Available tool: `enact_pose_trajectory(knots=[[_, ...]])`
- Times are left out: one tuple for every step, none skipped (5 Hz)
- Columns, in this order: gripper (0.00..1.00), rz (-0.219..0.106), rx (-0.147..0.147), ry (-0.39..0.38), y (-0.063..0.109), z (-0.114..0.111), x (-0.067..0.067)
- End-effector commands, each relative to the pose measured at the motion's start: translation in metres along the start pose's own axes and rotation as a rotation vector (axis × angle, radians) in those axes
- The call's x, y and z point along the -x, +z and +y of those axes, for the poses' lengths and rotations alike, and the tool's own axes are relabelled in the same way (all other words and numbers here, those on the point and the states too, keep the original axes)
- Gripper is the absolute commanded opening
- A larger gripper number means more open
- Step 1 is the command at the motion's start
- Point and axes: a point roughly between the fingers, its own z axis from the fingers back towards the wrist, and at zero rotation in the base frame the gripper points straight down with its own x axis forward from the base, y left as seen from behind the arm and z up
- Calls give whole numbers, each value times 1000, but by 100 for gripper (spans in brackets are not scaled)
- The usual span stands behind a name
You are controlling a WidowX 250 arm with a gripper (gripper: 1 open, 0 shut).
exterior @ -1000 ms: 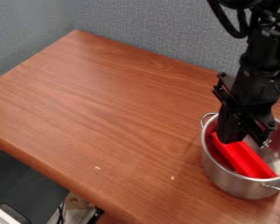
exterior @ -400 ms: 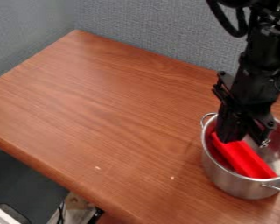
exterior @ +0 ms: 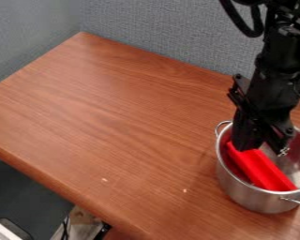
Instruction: Put the red object in the metal pot
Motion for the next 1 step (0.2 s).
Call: enact_pose_trajectory(knots=[[0,-59,-27,-18,18,-2,-2]])
